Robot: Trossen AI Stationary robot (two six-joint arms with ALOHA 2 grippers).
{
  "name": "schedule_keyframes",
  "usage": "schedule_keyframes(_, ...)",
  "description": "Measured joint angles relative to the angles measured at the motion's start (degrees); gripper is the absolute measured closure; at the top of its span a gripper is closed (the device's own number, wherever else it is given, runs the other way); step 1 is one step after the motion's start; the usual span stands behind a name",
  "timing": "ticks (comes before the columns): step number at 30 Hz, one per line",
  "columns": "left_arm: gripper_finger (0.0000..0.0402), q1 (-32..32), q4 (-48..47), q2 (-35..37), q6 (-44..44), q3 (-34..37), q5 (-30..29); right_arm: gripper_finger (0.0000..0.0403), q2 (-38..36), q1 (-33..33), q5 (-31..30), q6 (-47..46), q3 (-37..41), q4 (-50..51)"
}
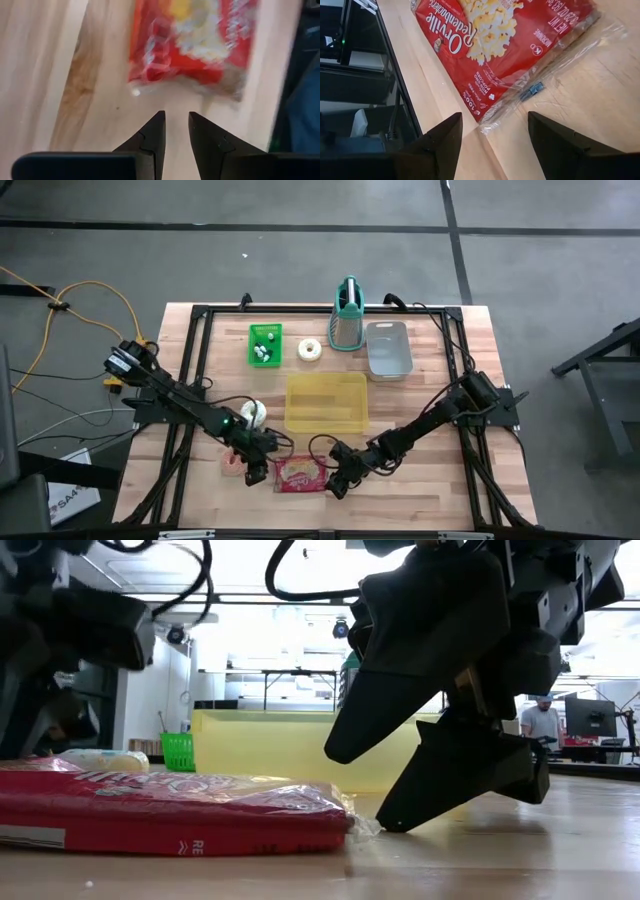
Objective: Pick & Place Food Item
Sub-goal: Put the red popcorn bag into the yellow bin
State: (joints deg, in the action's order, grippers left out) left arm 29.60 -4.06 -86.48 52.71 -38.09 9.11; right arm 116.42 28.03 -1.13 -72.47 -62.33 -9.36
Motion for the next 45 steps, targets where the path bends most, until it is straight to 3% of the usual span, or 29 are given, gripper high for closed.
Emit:
schedule_keyframes(31, 0.0321, -0.78, 14.19, -7.73, -4.90, 0.00, -1.75, 0.0187, 0.00, 0.09, -0.08, -0.46, 0.00, -1.60)
schedule_keyframes(45, 0.0321, -1.74, 17.01, -10.51, -6.07, -0.11, -0.52, 0.0188, -0.18, 0.00, 4.83, -5.75, -0.11, 3.36)
